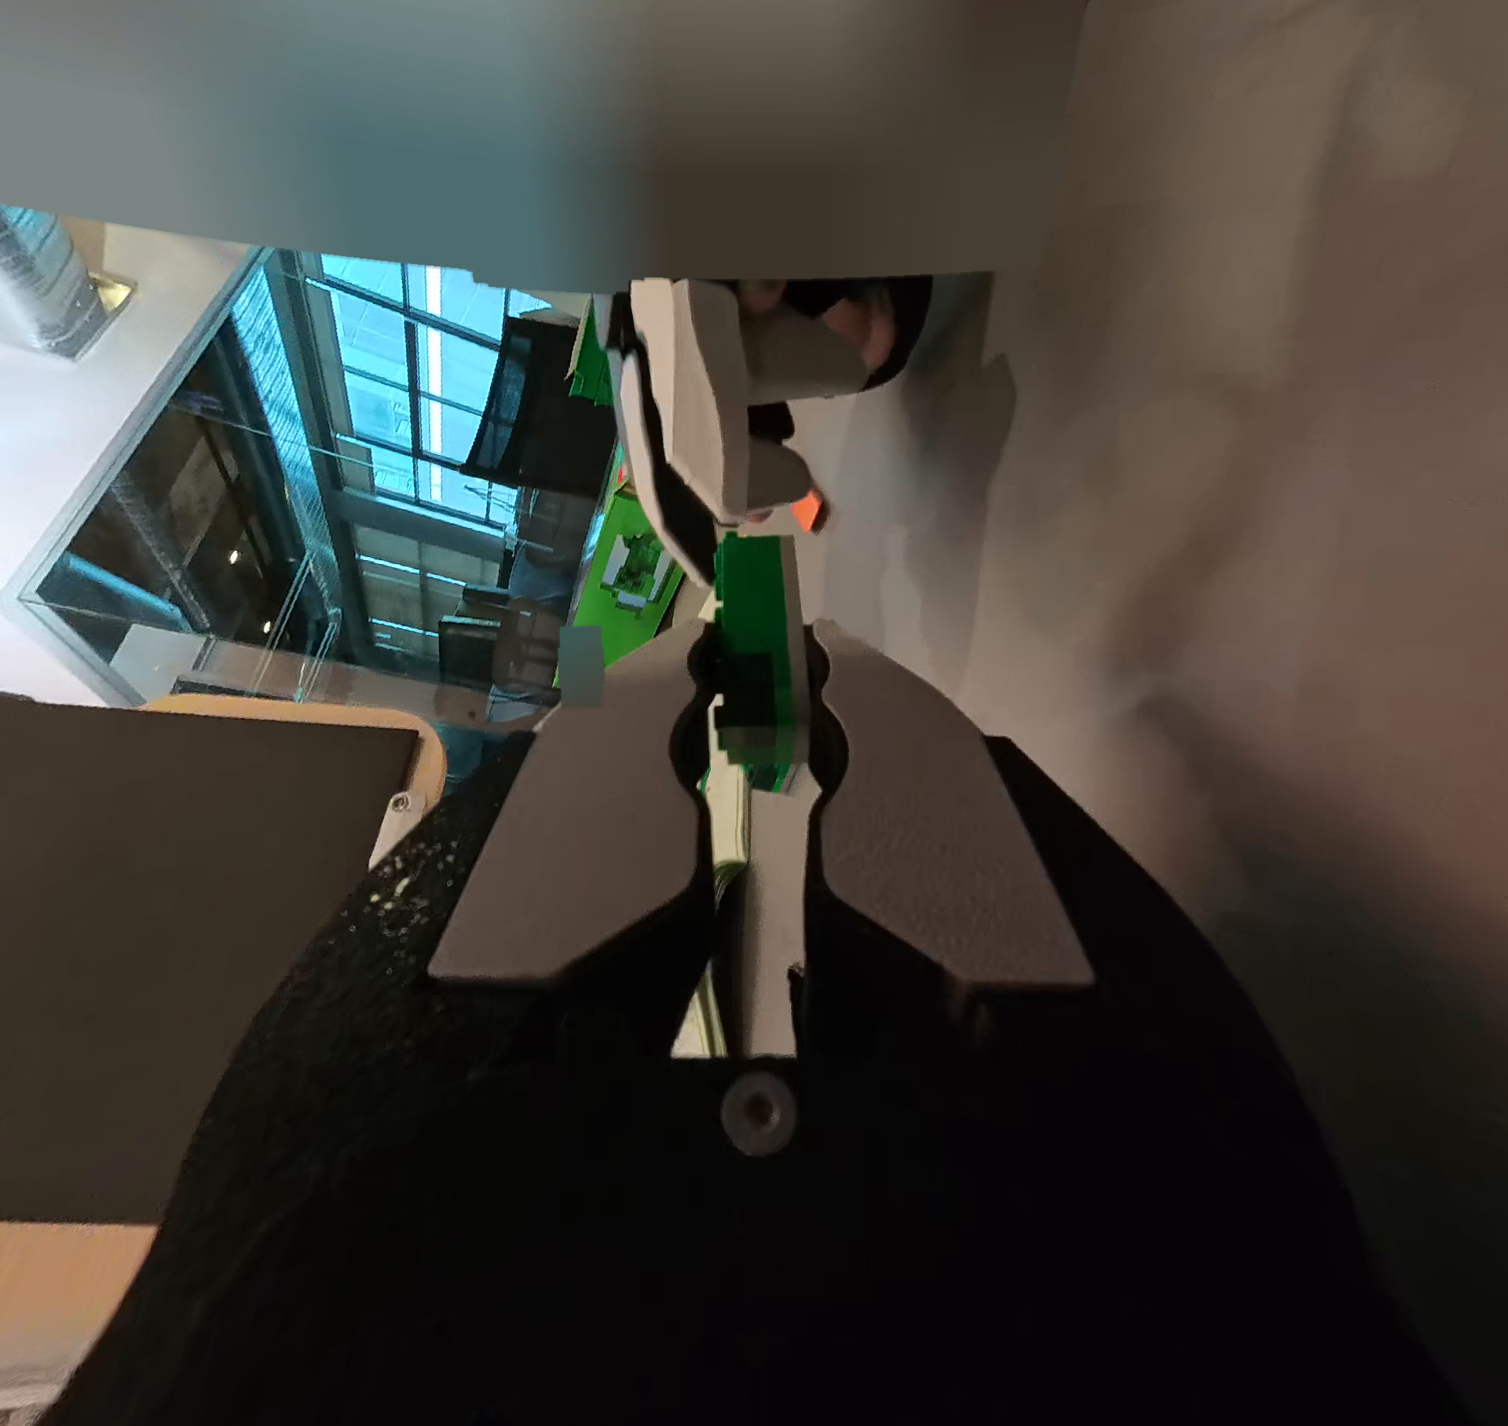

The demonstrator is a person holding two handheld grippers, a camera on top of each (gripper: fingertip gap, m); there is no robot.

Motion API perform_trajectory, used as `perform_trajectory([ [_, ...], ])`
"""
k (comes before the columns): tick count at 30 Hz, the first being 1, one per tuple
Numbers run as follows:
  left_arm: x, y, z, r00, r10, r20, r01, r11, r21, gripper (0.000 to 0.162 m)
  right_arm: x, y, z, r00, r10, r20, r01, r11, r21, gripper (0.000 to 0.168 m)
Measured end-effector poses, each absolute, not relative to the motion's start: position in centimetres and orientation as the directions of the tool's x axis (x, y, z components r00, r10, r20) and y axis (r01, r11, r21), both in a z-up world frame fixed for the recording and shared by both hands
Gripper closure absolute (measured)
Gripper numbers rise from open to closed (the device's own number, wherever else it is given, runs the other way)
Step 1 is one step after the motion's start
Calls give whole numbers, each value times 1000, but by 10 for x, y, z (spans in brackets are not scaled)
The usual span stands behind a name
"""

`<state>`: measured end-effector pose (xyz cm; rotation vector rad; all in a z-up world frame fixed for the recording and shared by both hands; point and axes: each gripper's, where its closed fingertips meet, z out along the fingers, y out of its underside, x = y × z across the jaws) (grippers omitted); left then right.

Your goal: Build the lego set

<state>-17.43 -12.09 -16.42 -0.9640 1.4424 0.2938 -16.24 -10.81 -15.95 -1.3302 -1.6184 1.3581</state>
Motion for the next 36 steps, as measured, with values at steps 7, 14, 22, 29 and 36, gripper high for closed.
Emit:
perform_trajectory([
  [7, -169, -125, -165, 168, -385, -907, -677, 624, -390, 143, -157, -118, -160, -378, 885, -272, 322, -150, -935, 157],
  [14, -167, -126, -167, 158, -389, -907, -671, 632, -388, 143, -157, -124, -164, -408, 865, -292, 347, -149, -926, 155],
  [22, -162, -131, -165, 157, -399, -903, -646, 650, -400, 143, -153, -126, -164, -452, 850, -270, 341, -115, -933, 160],
  [29, -161, -131, -165, 162, -395, -904, -640, 656, -401, 143, -159, -127, -164, -463, 841, -281, 341, -123, -932, 160],
  [36, -160, -133, -165, 158, -393, -906, -634, 663, -398, 143, -168, -128, -165, -484, 821, -303, 352, -134, -926, 160],
])
